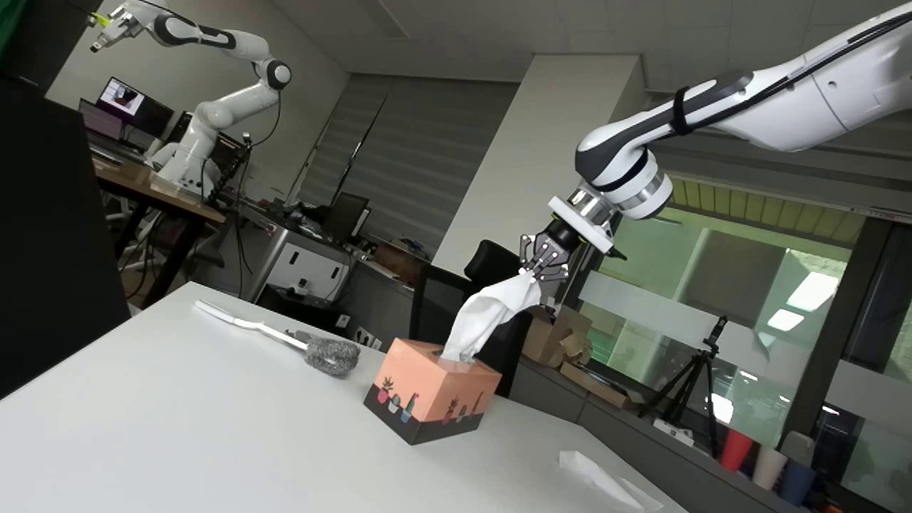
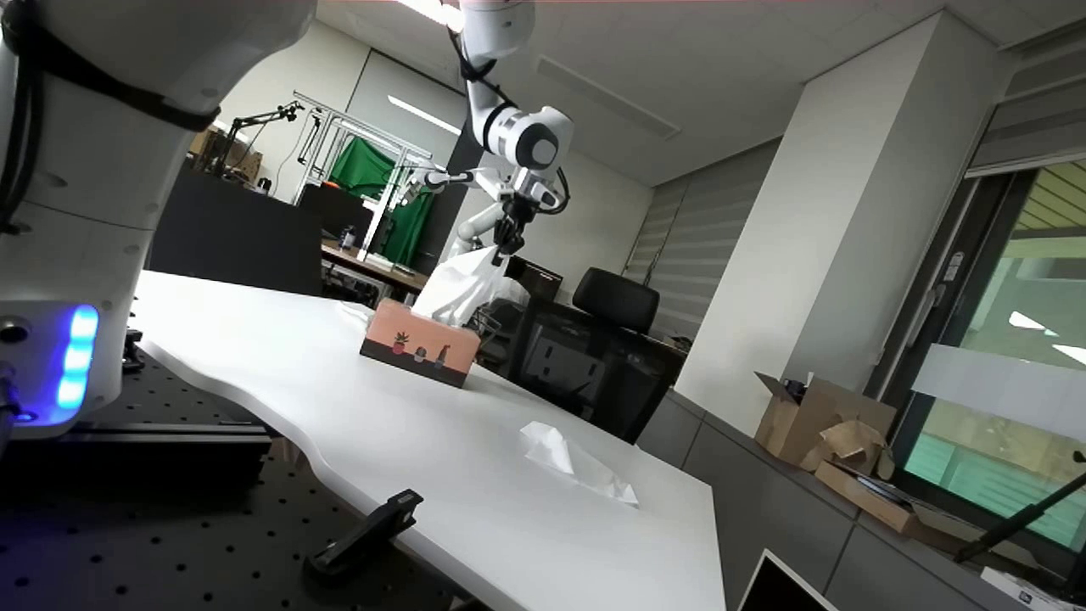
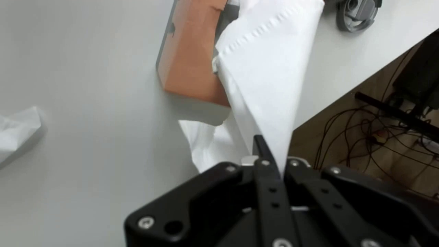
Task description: Take a tissue from the box and place it on the table
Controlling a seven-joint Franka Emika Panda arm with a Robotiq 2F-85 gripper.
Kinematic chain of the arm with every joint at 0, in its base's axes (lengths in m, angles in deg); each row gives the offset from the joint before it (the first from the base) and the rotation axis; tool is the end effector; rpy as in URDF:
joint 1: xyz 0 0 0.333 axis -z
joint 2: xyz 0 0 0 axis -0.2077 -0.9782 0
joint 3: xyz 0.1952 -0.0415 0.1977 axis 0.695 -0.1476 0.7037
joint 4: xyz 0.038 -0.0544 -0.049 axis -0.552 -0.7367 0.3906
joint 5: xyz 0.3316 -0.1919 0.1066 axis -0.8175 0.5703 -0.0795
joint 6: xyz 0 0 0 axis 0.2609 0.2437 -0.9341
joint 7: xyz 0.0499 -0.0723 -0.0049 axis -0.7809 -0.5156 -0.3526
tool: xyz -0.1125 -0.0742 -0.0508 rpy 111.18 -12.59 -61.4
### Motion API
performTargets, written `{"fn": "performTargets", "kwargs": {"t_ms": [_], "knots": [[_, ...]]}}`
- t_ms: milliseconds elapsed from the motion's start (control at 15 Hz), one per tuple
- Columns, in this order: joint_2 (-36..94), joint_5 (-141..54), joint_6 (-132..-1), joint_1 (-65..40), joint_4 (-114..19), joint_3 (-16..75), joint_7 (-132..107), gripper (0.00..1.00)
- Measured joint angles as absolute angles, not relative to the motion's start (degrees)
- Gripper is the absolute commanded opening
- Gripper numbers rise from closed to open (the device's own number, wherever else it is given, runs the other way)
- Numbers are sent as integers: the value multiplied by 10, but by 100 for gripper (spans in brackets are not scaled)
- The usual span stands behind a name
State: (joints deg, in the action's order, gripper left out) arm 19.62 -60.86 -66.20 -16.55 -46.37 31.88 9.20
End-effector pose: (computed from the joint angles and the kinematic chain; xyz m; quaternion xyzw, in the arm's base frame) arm 0.7060 0.0503 0.3379 -0.9476 0.2650 -0.1213 0.1312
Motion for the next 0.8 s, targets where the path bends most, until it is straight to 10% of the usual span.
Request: {"fn": "performTargets", "kwargs": {"t_ms": [800], "knots": [[226,-382,-665,-118,-466,178,148,0]]}}
